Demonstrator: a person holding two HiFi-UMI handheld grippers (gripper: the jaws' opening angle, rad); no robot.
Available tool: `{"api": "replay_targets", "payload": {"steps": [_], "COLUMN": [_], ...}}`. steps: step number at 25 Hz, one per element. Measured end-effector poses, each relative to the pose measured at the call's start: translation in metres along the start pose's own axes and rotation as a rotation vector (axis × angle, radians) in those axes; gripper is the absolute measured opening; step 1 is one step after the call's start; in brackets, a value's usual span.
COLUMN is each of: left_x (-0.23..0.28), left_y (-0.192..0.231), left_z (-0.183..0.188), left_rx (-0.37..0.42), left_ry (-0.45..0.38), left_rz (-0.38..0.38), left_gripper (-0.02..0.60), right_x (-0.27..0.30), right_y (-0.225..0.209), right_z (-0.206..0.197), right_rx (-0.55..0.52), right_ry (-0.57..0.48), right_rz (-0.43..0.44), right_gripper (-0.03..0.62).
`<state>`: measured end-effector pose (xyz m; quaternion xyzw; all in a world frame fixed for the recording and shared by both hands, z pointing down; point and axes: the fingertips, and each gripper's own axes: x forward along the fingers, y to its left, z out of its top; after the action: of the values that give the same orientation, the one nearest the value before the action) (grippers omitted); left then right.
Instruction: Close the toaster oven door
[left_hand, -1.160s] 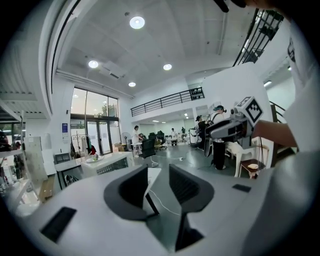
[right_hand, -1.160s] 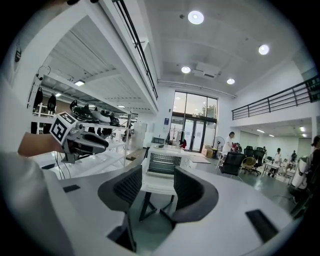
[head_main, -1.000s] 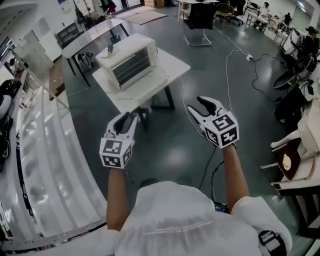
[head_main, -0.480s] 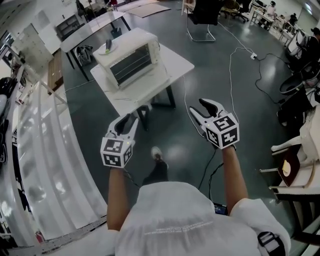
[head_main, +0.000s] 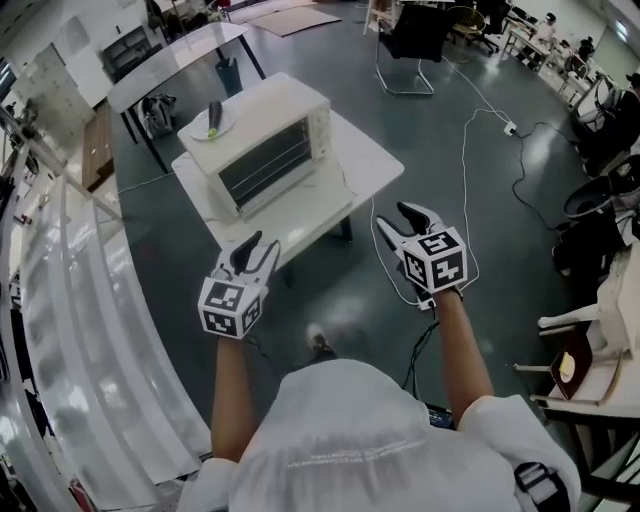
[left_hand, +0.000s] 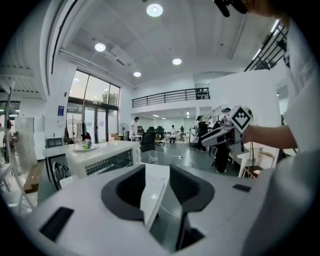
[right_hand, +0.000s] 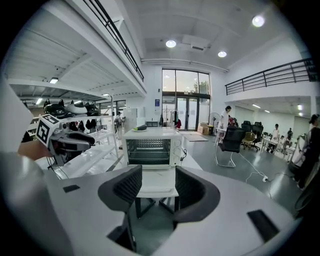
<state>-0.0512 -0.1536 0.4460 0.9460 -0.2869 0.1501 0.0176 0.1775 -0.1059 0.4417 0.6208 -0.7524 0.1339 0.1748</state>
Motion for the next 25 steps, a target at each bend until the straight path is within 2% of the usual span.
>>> {"api": "replay_targets", "payload": {"steps": [5,11,17,22,25], "left_x": [0.034,0.056,0.068,0.071,0.074], "left_y": [0.055,0.089,0.094,0.087,0.078], "left_z": [-0.016,-0.063,-0.122,-0.162,-0.186], "left_rx": [-0.102,-0.194,-0.286,-0.375,-0.475], "left_ry": [-0.005,0.053,0.22,0.296,0.321], "left_rz": [-0.001,0.009,0.021,0.054,0.089], "left_gripper": [0.137,0.135,0.135,0.127,0.127], "right_x": [0.068,0.13,0.171,0.203,0.218], "right_y": [-0.01,-0.034,-0.044,-0.048,-0.054], "right_z": [0.002,-0.052,-0.092,-0.117,-0.134], "right_rx": [-0.005,0.124,0.14,0.17,0.118], "right_ry": [0.061,0.212,0.309,0.335,0.376], "right_rz": [0.027,0.001,0.035,0.099,0.142], "right_gripper": [0.202,0.201,0.202,0.206,0.21]}}
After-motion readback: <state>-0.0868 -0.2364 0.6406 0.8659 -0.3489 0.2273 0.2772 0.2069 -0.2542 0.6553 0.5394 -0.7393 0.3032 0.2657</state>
